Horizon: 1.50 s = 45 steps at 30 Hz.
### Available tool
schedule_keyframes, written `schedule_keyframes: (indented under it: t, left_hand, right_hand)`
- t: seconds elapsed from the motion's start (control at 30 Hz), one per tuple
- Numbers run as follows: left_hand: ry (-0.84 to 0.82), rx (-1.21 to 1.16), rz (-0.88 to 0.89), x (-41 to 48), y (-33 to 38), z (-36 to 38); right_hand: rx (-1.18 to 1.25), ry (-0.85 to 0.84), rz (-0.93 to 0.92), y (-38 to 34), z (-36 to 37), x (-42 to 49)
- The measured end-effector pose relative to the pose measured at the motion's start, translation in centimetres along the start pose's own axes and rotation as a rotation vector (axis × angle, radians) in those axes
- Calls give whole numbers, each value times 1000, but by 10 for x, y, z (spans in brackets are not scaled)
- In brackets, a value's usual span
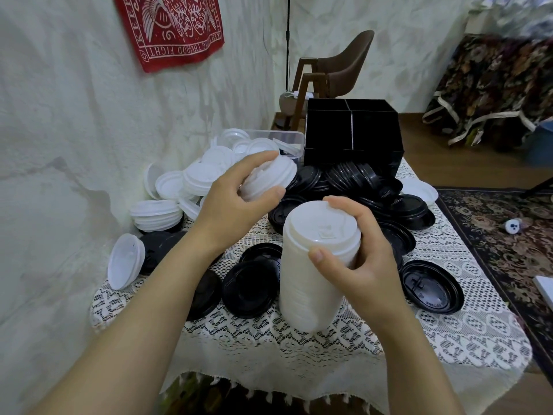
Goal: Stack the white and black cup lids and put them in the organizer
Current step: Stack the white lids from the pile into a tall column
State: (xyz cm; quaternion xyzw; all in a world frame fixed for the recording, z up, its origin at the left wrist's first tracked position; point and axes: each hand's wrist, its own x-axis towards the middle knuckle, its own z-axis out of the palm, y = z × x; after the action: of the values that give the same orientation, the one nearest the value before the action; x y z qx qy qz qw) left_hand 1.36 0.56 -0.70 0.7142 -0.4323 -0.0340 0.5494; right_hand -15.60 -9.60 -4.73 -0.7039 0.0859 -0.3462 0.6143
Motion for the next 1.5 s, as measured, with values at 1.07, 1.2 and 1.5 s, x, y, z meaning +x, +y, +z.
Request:
schedule_keyframes:
  t: [1.07, 1.2, 1.5]
  left_hand:
    - [240, -106, -37, -16, 2, -2]
    - [36, 249, -248, -17, -36, -3]
    - [-375, 611, -365, -24, -75, 19]
  right_hand:
    - [346, 29, 153, -18, -4, 10]
    - [338, 33, 150, -19, -3, 10]
    - [322, 34, 159, -18, -4, 10]
